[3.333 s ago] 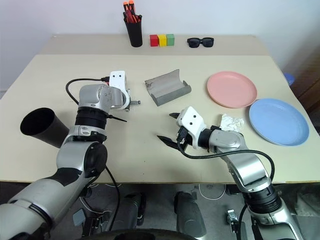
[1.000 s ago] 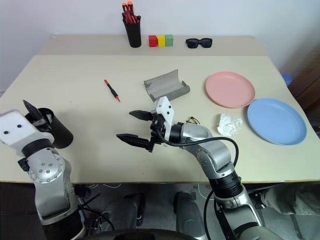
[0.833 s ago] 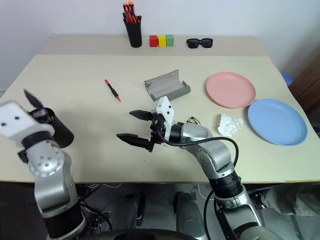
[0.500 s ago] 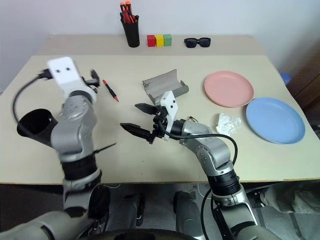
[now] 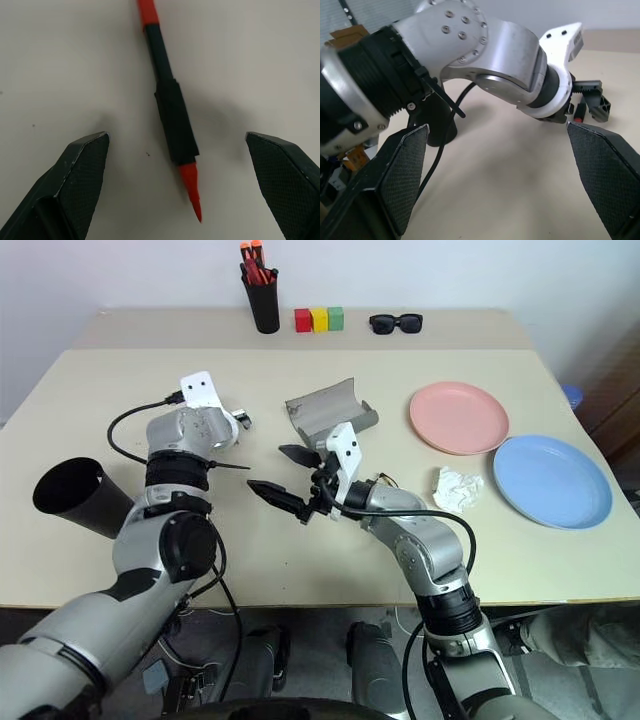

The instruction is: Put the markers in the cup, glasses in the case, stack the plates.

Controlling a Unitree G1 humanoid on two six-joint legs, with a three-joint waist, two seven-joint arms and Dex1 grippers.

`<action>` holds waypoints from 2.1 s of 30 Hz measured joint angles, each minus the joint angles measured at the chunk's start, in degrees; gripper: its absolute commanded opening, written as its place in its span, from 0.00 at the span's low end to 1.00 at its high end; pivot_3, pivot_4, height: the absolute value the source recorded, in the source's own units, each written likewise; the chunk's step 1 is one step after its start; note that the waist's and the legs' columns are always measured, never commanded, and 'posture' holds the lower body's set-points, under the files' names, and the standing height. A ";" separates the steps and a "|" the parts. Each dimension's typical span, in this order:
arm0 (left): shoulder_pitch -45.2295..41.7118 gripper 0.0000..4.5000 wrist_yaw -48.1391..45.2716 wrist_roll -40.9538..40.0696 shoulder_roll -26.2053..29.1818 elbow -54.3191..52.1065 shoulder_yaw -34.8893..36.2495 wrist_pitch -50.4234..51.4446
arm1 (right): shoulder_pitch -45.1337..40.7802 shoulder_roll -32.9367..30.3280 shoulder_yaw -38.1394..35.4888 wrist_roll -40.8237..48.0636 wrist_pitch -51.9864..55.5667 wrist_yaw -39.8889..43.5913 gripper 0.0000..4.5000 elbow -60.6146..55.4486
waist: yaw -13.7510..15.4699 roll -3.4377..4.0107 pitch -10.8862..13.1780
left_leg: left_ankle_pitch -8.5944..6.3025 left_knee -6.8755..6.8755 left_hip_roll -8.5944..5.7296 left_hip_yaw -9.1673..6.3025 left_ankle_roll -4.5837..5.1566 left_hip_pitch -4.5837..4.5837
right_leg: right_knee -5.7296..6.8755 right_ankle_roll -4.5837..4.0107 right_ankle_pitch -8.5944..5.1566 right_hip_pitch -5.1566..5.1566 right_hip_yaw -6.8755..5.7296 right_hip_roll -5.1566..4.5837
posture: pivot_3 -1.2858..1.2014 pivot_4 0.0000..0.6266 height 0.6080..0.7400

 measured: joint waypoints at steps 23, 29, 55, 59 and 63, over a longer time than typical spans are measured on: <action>7.56 0.00 -4.18 -1.49 1.85 -10.83 -10.70 -16.47 | 1.10 -1.25 -0.06 -9.56 -2.34 -8.49 1.00 2.21 | -0.27 0.00 0.00 | 0.04 -0.17 0.01 0.09 -0.08 -0.03 | 0.08 -0.04 0.04 -0.18 0.10 -0.01 | 0.52 0.24 1.00; 27.22 0.00 -9.45 0.66 4.01 -50.81 -15.87 -22.24 | 1.15 -1.14 -0.58 -6.16 -1.32 -5.15 1.00 1.74 | -0.07 0.01 0.00 | 0.09 -0.36 0.04 0.13 -0.16 -0.06 | 0.09 -0.11 0.09 -0.34 0.16 -0.03 | 0.52 0.24 1.00; 70.69 0.00 -2.88 22.04 -2.01 -86.74 -15.82 -29.96 | 0.53 -2.82 2.16 3.46 3.52 7.04 1.00 -2.27 | 0.19 -0.01 -0.03 | 0.07 0.04 0.09 0.09 -0.12 0.03 | -0.01 -0.34 -0.04 0.02 0.08 0.04 | 0.52 0.24 1.00; 71.54 0.00 -2.39 21.99 -3.16 -84.85 -15.71 -31.42 | 0.61 -2.77 2.16 3.46 3.53 6.38 1.00 -2.27 | 0.22 -0.01 -0.03 | 0.07 0.04 0.09 0.09 -0.11 0.03 | -0.02 -0.34 -0.04 0.02 0.08 0.04 | 0.52 0.24 1.00; 71.62 0.00 -2.38 21.97 -3.66 -84.44 -14.82 -32.22 | 0.82 -2.78 2.16 3.47 3.55 5.85 1.00 -2.27 | 0.18 -0.01 -0.03 | 0.07 0.04 0.10 0.10 -0.11 0.03 | -0.02 -0.34 -0.04 0.02 0.08 0.04 | 0.52 0.24 1.00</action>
